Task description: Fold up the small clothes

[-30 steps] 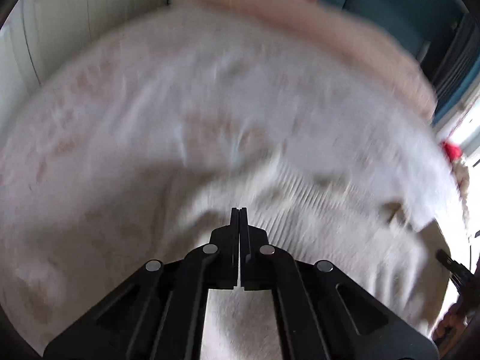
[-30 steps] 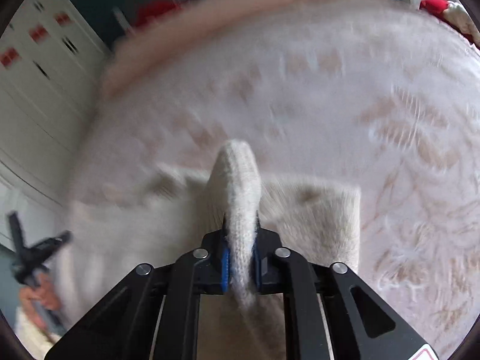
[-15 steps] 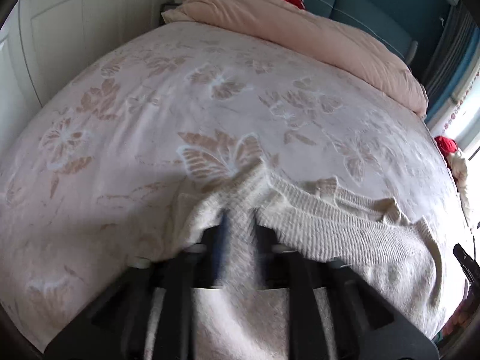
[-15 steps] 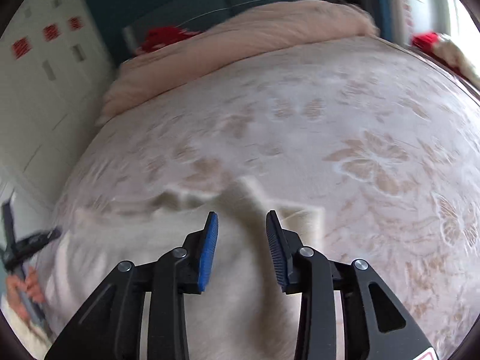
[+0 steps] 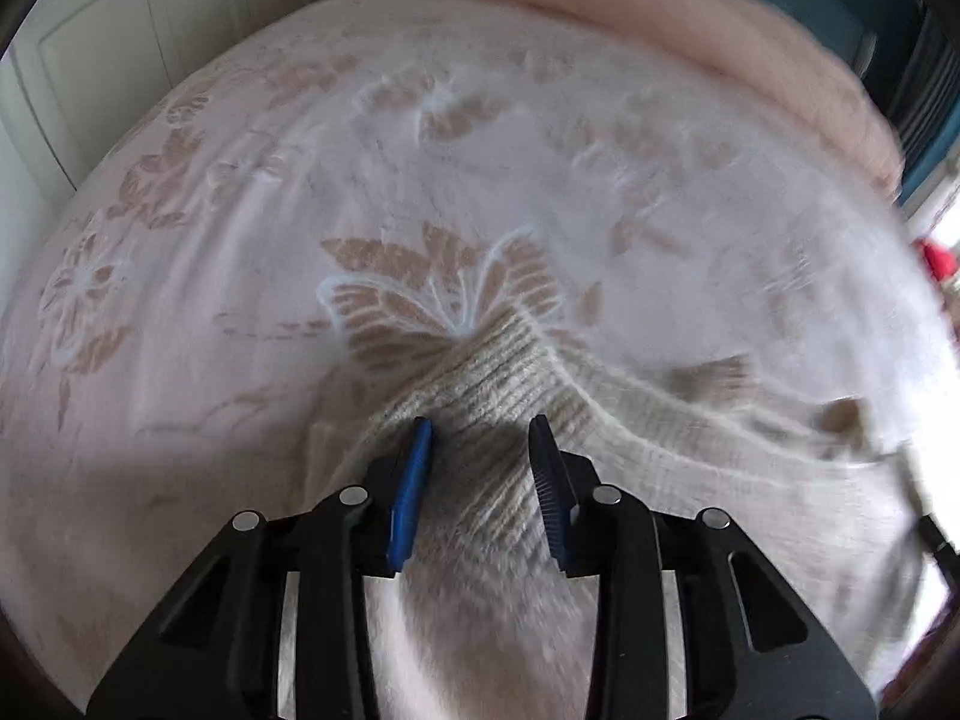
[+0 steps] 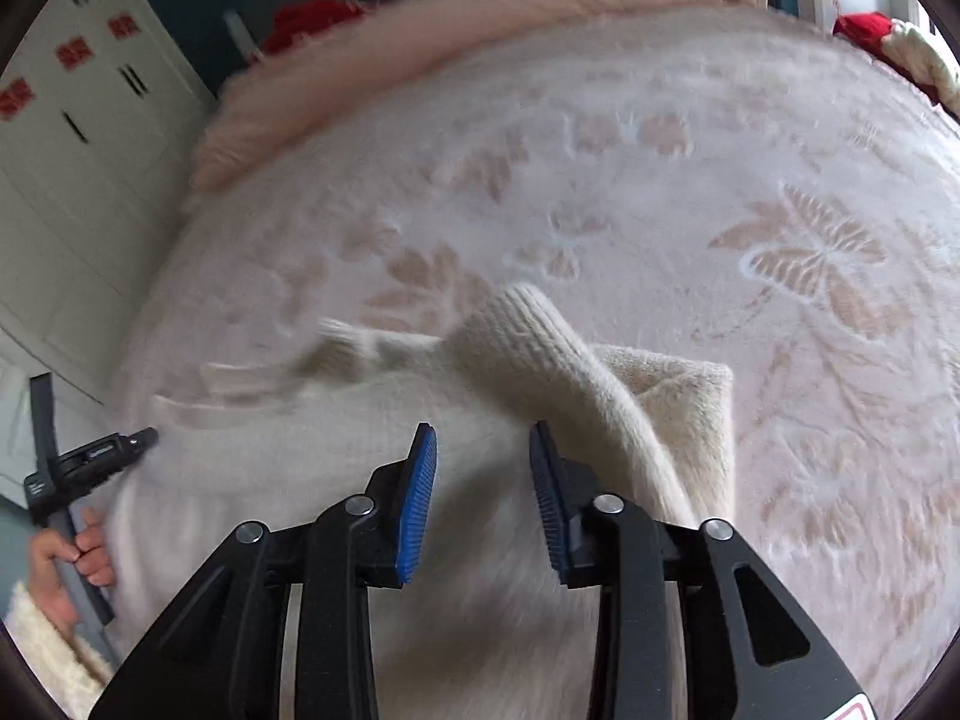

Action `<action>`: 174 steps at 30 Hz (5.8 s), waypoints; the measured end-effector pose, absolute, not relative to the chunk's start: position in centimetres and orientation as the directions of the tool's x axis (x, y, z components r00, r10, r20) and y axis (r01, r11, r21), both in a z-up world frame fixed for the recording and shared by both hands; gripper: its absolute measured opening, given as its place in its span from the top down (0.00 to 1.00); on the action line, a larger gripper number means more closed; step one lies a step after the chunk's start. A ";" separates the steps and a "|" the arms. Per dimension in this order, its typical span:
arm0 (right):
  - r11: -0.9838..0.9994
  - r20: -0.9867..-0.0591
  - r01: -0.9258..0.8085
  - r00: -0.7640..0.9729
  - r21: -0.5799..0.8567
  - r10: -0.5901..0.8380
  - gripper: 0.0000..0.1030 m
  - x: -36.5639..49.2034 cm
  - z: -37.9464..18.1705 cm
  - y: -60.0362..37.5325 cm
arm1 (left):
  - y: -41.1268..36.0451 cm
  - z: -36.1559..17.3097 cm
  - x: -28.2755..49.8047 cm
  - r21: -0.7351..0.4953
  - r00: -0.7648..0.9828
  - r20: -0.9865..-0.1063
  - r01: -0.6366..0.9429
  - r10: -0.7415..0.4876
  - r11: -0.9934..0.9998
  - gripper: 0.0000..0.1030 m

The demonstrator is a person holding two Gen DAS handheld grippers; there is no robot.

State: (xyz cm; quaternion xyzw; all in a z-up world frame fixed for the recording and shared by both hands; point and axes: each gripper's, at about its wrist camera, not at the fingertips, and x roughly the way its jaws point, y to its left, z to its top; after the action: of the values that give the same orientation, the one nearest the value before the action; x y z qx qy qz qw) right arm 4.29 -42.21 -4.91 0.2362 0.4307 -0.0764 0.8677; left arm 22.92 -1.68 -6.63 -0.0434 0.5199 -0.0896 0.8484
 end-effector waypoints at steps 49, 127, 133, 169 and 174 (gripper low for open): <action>0.954 -0.845 0.175 0.521 0.245 0.122 0.88 -1.6 -6.9 -34.9 | -4.0 -7.2 8.3 -0.081 0.437 -0.889 0.142 -0.135 0.987 0.50; 0.957 -0.842 -0.009 0.473 0.290 0.260 0.94 2.7 -9.4 -22.0 | 4.2 1.3 1.9 -0.549 0.529 -0.706 0.013 -0.471 0.836 0.85; 0.893 -0.755 0.031 0.549 0.448 0.360 0.90 -0.7 -5.5 -26.3 | -7.1 9.0 -0.6 -0.479 0.520 -0.632 0.320 -0.574 0.817 0.86; 0.861 -0.801 0.184 0.497 0.474 0.334 0.84 -7.8 -5.1 -36.5 | -7.6 0.8 -7.9 -0.198 0.482 -0.810 0.309 -0.333 0.930 0.25; 0.849 -0.607 0.060 0.725 0.525 0.324 0.86 -10.0 4.7 -38.3 | -7.4 1.1 -7.7 -0.221 0.484 -0.802 0.305 -0.351 0.926 0.25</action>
State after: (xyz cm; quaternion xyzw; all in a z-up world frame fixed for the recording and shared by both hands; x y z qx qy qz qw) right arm -10.01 -38.30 4.65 0.2647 0.3630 0.0742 0.8903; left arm -7.68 -7.38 1.12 -0.0241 0.4709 -0.1905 0.8610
